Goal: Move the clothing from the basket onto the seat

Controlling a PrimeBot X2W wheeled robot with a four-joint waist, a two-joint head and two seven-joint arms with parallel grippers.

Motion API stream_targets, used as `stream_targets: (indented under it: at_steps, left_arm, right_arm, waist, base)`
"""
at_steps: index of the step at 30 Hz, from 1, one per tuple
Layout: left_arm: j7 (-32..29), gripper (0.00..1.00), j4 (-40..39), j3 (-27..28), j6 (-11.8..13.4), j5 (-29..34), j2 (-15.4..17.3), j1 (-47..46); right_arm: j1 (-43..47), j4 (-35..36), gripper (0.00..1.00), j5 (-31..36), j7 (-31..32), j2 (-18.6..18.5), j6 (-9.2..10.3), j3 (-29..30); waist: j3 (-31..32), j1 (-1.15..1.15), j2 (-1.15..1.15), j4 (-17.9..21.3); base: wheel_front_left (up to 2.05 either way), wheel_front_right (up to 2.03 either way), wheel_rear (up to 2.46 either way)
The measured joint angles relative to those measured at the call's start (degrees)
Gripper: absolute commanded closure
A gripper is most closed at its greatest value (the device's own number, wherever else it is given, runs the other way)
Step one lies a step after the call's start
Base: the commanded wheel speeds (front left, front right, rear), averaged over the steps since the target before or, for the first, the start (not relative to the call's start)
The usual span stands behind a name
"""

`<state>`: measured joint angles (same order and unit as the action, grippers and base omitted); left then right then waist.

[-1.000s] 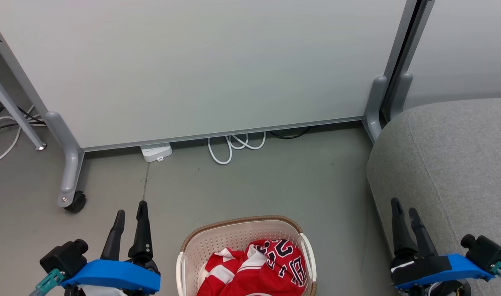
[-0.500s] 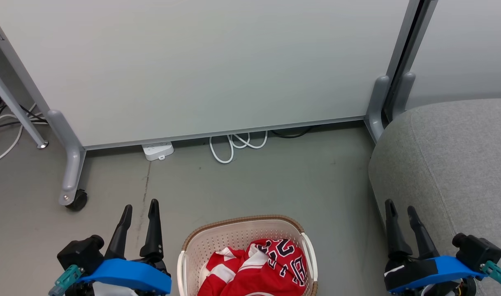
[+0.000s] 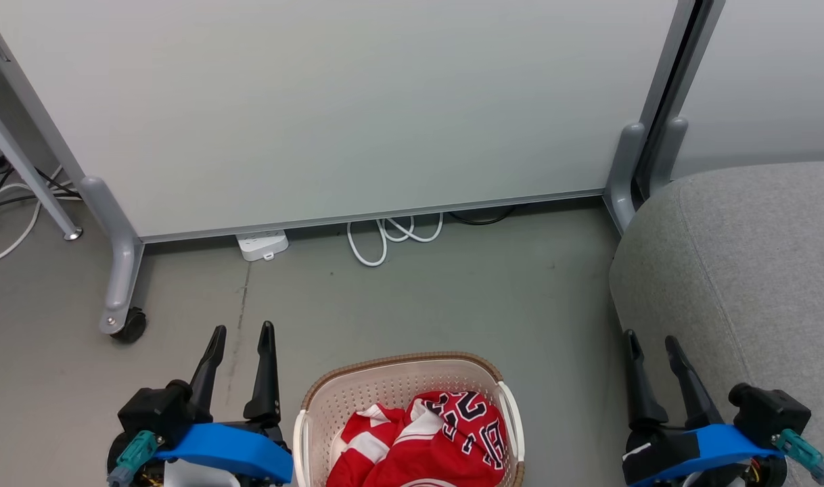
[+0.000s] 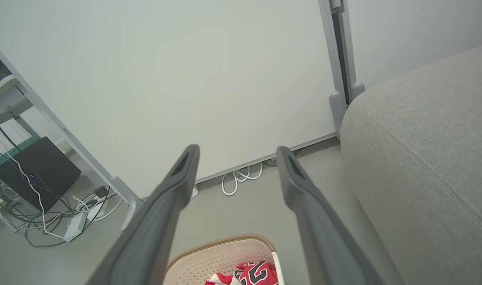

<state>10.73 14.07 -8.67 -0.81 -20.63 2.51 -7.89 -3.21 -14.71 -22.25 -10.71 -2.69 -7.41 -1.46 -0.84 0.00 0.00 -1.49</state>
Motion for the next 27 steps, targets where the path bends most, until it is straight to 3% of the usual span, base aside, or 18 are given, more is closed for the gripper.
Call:
stream_targets:
  at_steps: [27]
  left_arm:
    - [3.19, 0.00, 1.24, -1.91, 0.73, 11.93, 0.15, -0.27]
  right_arm:
    - [-0.04, -1.62, 0.00, 13.29, -3.21, -0.04, -0.02, 0.55]
  waist:
    - [-0.26, 0.00, 0.00, -0.65]
  base:
    - [0.00, 0.00, 0.00]
